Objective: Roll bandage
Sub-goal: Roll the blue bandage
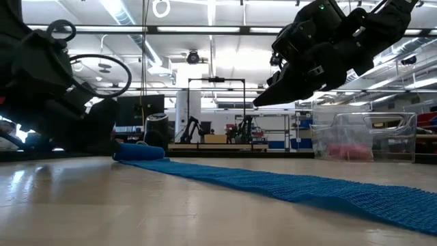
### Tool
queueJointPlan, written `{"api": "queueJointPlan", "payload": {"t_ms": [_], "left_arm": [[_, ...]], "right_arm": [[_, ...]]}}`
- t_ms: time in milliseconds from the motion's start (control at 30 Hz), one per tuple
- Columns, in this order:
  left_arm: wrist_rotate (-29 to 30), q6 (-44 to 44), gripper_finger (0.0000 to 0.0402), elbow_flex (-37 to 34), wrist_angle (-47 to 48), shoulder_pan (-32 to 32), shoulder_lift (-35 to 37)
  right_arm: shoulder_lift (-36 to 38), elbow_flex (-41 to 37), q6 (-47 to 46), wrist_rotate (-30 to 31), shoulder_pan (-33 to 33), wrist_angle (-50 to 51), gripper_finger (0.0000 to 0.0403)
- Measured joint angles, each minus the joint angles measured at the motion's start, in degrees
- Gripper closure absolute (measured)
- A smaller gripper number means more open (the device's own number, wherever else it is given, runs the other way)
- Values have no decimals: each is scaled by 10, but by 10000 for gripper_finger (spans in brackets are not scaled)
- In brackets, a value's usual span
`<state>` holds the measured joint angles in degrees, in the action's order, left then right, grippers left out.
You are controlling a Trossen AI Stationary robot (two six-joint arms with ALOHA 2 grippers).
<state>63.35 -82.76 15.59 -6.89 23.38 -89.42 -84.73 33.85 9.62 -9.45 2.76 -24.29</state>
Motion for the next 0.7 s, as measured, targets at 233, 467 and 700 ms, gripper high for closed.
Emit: {"api": "queueJointPlan", "payload": {"t_ms": [233, 467, 700], "left_arm": [[5, 0, 289, 0, -21, -24, -25], [14, 54, 304, 0, -54, -46, -29], [37, 172, 384, 0, -110, -67, -29]], "right_arm": [[0, 0, 6, 0, 0, 0, 392], [0, 0, 7, 0, 0, 0, 392], [0, 0, 7, 0, 0, -1, 392]]}}
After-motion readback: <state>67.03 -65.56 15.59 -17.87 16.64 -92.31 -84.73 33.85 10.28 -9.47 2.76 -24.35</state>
